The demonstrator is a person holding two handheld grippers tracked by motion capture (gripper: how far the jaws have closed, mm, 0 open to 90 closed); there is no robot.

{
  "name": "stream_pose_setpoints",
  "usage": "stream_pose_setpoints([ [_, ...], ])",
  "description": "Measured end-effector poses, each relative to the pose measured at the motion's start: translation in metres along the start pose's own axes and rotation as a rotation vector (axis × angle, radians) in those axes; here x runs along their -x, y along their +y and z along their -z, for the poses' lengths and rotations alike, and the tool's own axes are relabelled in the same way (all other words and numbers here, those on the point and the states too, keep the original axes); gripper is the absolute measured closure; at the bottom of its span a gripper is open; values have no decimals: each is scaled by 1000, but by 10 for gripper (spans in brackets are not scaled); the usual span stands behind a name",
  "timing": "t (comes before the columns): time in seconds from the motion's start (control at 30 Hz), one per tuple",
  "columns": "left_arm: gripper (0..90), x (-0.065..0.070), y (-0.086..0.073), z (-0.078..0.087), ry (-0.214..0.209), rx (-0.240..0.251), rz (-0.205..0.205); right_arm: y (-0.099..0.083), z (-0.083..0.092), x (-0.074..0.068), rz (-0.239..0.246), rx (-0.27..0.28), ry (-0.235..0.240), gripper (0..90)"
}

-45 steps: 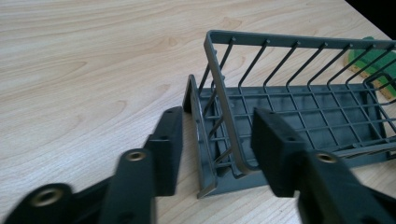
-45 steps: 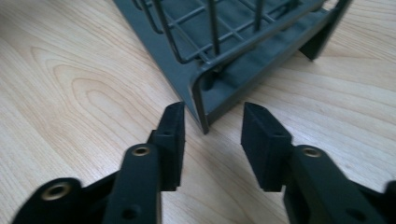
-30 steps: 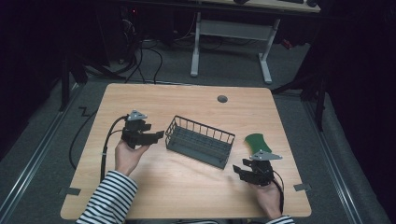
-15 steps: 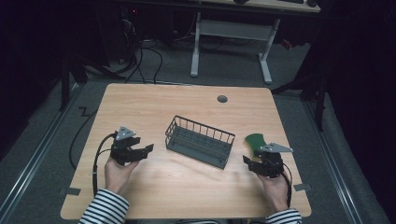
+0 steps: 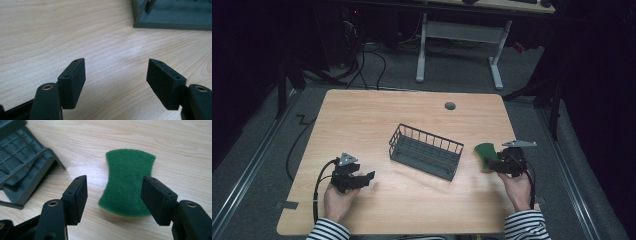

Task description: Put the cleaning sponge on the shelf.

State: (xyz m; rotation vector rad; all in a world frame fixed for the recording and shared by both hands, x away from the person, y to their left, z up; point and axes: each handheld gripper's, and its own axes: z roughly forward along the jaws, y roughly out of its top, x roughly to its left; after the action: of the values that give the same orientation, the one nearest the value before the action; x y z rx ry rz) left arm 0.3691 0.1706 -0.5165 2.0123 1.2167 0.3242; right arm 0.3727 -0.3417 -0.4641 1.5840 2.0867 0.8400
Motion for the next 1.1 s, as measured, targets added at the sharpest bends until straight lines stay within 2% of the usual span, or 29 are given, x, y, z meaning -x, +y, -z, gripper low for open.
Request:
stream_pose_setpoints([
  [0.07, 314, 1, -5, -2, 12, -1, 1, 11, -2, 5, -1, -62, -9, 367],
  [0.27, 304, 1, -10, -5, 36, -8, -4, 23, -7, 12, -10, -116, -13, 353],
  [0.47, 303, 0, -15, -6, 62, 19, -9, 31, -17, 19, -28, -180, -5, 334],
  [0.53, 302, 4, -18, -8, 87, 40, -41, 36, -23, 19, -24, -234, -7, 316],
  [0.57, 299, 4, -18, -8, 87, 40, -41, 36, -23, 19, -24, -234, -7, 316],
  [0.6, 299, 7, -20, -9, 108, 47, -65, 39, -26, 19, -24, -255, -8, 310],
  [0.7, 292, 9, -20, -10, 123, 41, -80, 44, -29, 19, -12, -294, -21, 305],
  [0.8, 293, 9, -20, -10, 123, 42, -78, 48, -31, 20, -10, -303, -23, 300],
  [0.83, 293, 9, -20, -10, 123, 42, -78, 51, -33, 19, -1, -328, -31, 297],
  [0.97, 292, 9, -20, -10, 124, 42, -77, 55, -38, 18, 8, -351, -33, 292],
  [1.1, 291, 10, -20, -10, 126, 42, -75, 58, -46, 18, 15, -396, -43, 284],
])
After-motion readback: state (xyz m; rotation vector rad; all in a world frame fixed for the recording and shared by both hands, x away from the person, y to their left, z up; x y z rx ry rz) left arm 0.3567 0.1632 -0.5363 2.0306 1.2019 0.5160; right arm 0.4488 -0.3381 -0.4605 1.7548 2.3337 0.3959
